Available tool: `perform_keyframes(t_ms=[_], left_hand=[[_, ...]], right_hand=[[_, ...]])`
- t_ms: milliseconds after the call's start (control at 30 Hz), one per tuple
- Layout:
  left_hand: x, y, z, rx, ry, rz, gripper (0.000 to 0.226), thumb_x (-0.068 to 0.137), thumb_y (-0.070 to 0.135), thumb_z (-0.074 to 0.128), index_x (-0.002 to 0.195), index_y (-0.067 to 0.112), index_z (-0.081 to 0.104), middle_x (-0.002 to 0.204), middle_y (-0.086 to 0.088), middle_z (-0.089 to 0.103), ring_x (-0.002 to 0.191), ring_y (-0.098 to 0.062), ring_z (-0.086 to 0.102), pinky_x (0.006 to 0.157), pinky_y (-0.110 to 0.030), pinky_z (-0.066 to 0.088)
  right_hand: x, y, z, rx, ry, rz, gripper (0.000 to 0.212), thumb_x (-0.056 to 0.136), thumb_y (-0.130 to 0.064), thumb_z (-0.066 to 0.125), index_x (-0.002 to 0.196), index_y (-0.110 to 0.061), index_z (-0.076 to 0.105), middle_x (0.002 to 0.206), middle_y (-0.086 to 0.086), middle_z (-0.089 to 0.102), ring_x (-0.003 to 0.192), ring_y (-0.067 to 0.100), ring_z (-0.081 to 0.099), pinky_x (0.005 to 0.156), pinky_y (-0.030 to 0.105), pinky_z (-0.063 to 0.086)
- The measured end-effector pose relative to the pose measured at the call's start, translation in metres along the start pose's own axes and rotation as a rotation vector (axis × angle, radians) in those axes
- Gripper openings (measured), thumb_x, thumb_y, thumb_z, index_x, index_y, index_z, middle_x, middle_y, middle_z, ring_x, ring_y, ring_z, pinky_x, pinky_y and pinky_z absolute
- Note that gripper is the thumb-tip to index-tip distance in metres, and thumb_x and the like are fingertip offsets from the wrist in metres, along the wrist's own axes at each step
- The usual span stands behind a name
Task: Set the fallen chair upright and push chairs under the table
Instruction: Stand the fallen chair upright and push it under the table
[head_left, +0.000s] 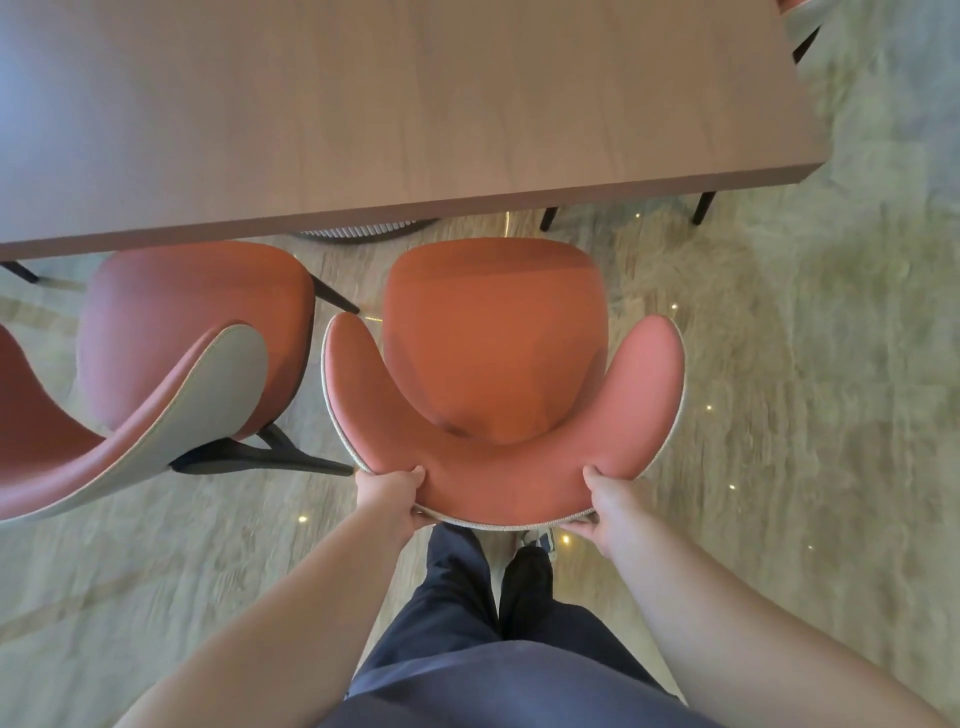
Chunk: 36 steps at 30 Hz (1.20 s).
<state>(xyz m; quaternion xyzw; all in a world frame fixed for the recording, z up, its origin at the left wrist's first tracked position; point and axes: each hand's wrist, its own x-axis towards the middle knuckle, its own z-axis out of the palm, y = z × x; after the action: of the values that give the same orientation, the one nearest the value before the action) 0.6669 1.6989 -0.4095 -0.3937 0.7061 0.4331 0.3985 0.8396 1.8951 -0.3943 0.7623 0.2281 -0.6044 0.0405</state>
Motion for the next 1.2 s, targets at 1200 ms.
perform_keyframes(t_ms=[1200], left_hand=[[0.067,0.092,-0.034,0.186,-0.049,0.193,0.054,0.086,0.016,0.077,0.136,0.026,0.056,0.114,-0.009,0.076,0.095,-0.035,0.077,0.077,-0.052,0.066]], right_hand=[[0.05,-0.088,-0.035,-0.14,-0.069,-0.121,0.033,0.089,-0.013,0.071,0.12,-0.011,0.061,0.114,0.018,0.072,0.102,0.034,0.068,0.086,0.047,0.053]])
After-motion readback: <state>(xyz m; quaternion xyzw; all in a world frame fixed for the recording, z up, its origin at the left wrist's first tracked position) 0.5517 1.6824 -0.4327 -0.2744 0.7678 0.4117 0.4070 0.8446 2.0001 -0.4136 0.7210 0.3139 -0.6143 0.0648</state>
